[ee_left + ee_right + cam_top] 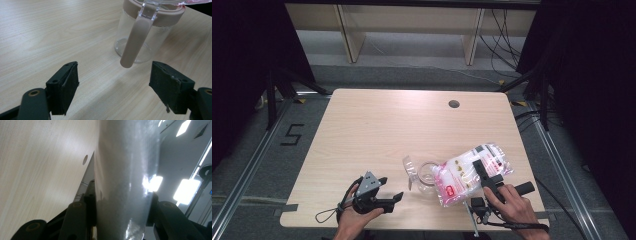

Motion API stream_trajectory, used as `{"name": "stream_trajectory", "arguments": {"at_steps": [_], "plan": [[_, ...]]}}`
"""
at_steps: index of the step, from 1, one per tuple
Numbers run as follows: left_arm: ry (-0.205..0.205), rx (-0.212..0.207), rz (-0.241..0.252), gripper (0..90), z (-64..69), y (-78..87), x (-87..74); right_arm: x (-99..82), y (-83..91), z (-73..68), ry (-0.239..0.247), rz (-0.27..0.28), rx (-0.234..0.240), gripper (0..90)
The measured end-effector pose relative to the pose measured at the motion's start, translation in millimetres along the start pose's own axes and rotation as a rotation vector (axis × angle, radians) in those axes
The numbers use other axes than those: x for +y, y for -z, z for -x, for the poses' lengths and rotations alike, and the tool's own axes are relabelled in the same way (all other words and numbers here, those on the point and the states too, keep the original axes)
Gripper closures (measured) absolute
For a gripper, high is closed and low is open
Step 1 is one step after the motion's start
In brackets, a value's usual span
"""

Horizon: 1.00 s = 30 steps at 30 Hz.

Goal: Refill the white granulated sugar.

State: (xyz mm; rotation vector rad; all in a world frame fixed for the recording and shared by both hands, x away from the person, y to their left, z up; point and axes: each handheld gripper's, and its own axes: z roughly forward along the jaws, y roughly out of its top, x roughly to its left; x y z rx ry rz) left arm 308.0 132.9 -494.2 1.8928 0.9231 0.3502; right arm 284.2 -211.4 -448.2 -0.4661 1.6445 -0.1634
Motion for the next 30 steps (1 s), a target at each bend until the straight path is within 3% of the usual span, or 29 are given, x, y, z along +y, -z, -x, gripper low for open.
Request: {"name": "stream_trajectory", "arguments": {"at_steps": [4,5,7,11,13,17,19,22,25,30], "plan": [[-0.001,0.000,0.000,22.7,-0.3,0.2,0.1,0.4,0.4,0.2,0.018,-0.001,0.001,60.5],[0.004,0.001,0.000,22.7,-0.1,0.2,-0.1,-0.2,1.6,-3.2,-0.037,-0.016,0.004,60.5],[0.007,0.000,0.000,22.7,0.0,0.1,-0.1,0.0,0.5,1.8,0.018,0.004,-0.002,60.6],[0.008,0.001,0.000,22.7,0.0,0.2,-0.1,-0.3,0.6,1.7,0.007,0.004,-0.001,60.7],[0.003,0.004,0.002,22.7,-0.2,0.2,0.0,-0.1,-0.2,3.1,0.026,0.017,-0.003,60.8],[0.003,0.006,0.000,22.7,-0.2,0.3,0.1,-0.2,-1.3,1.0,-0.001,0.030,-0.009,60.9],[0.003,0.006,0.000,22.7,-0.1,0.4,0.0,0.1,-1.7,3.6,0.028,0.039,-0.013,60.9],[0.004,0.008,0.000,22.7,-0.1,0.5,0.1,0.5,-0.4,5.3,0.034,0.027,0.001,61.0],[0.004,0.003,0.001,22.7,-0.3,0.4,0.0,0.6,1.2,2.8,-0.017,0.006,0.006,61.0],[0.006,0.004,0.003,22.7,-0.3,0.4,0.0,0.7,0.4,4.9,0.011,0.016,0.015,61.1]]}}
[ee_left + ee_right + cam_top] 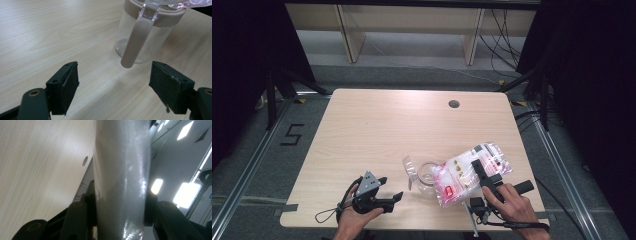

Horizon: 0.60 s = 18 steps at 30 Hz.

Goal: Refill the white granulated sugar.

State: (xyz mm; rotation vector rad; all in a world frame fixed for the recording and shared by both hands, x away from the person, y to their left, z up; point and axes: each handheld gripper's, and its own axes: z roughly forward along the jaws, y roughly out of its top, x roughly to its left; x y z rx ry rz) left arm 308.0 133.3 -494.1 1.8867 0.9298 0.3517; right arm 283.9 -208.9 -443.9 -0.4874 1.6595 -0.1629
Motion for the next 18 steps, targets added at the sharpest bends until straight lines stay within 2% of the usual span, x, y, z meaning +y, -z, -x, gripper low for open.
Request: {"name": "stream_trajectory", "arguments": {"at_steps": [1,2,3,4,6,9,10,13,14,15,16,17,18], "plan": [[0.006,0.002,0.004,22.7,0.5,-0.4,0.0,-0.1,0.3,-0.4,-0.012,-0.004,0.002,61.2],[0.006,0.004,0.002,22.7,0.6,-0.3,0.1,0.2,-0.7,2.4,0.023,0.010,-0.003,61.2],[-0.001,0.002,-0.002,22.7,0.1,0.0,0.1,0.1,-1.7,3.1,0.036,0.022,-0.016,61.2],[-0.002,-0.002,-0.001,22.7,0.0,0.0,0.1,0.0,-1.2,3.9,0.038,0.011,0.005,61.2],[0.000,0.003,-0.001,22.7,0.1,0.2,0.0,-0.4,-1.4,2.7,0.020,0.011,0.009,61.3],[-0.001,0.000,-0.001,22.7,-0.1,0.1,0.1,-0.2,-0.7,4.0,0.023,0.011,0.006,61.3],[-0.001,0.000,-0.001,22.7,0.0,0.0,0.1,-0.6,-1.8,4.1,0.021,0.028,-0.003,61.3],[-0.001,0.000,-0.001,22.7,0.0,0.0,0.1,-0.3,-0.2,5.7,0.014,0.012,0.015,61.4],[0.000,0.003,-0.001,22.7,0.1,0.1,0.1,-0.4,-1.0,7.7,0.035,0.027,0.007,61.4],[0.017,0.002,0.007,22.7,0.8,-0.5,-0.3,-0.6,-0.6,8.0,0.031,0.024,0.009,61.4],[0.017,0.002,0.007,22.7,0.8,-0.5,-0.3,-0.6,-0.6,8.0,0.031,0.024,0.009,61.4],[0.010,0.003,0.001,22.7,0.3,0.2,-0.2,-1.3,-0.4,6.7,0.007,0.020,0.016,61.4],[0.013,0.003,0.003,22.7,0.5,-0.1,-0.2,-1.5,-0.4,8.1,0.023,0.020,0.013,61.4]]}}
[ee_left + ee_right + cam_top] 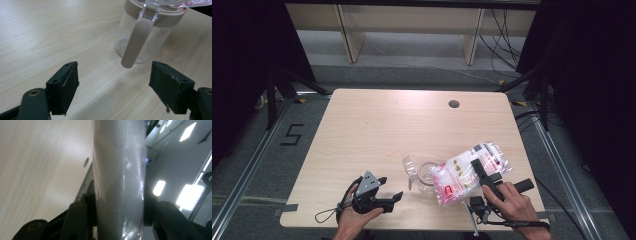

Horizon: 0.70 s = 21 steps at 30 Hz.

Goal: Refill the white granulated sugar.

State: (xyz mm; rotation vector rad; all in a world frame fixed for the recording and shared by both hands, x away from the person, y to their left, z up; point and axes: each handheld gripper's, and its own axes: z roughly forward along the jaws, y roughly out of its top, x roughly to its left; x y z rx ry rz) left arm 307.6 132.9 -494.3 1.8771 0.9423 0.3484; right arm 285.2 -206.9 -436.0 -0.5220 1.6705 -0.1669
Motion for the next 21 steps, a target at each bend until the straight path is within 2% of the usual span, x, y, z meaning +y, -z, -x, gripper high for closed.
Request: {"name": "stream_trajectory", "arguments": {"at_steps": [1,2,4,5,15,17,21], "plan": [[0.003,-0.001,0.002,22.7,0.3,-0.3,0.0,-0.1,-0.2,1.1,0.012,0.002,-0.001,61.4],[-0.014,0.000,-0.004,22.7,-0.4,0.4,0.3,-0.5,-0.1,1.2,0.013,0.001,0.002,61.4],[-0.005,-0.003,-0.004,22.7,0.0,-0.1,0.2,-1.2,0.6,-0.1,-0.008,-0.005,0.008,61.5],[-0.016,-0.003,-0.005,22.7,-0.4,0.1,0.4,-1.2,0.5,0.2,-0.004,-0.004,0.010,61.5],[-0.015,-0.003,-0.004,22.6,-0.4,0.1,0.4,-1.8,-0.6,2.3,0.008,-0.002,0.022,61.6],[-0.004,-0.004,-0.004,22.7,0.2,0.0,0.2,-1.2,-0.9,3.9,0.019,0.006,0.017,61.5],[-0.014,0.001,-0.005,22.7,-0.4,0.5,0.3,-0.2,-0.9,3.1,0.004,0.002,0.024,61.6]]}}
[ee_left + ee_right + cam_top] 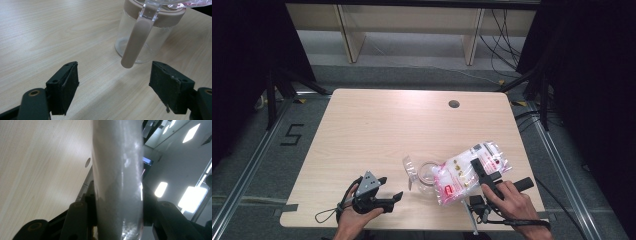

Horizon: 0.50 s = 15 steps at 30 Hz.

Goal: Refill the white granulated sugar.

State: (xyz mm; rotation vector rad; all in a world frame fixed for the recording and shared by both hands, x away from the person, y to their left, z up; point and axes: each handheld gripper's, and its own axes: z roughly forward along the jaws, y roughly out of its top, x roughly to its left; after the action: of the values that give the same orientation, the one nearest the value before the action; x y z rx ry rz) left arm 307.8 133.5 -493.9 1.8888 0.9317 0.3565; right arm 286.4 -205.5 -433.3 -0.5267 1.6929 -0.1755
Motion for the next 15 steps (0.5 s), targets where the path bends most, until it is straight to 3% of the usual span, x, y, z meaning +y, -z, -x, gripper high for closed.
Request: {"name": "stream_trajectory", "arguments": {"at_steps": [15], "plan": [[0.006,0.000,0.002,22.7,0.4,-0.3,0.0,-2.3,-0.6,2.7,0.019,-0.003,0.006,61.8]]}}
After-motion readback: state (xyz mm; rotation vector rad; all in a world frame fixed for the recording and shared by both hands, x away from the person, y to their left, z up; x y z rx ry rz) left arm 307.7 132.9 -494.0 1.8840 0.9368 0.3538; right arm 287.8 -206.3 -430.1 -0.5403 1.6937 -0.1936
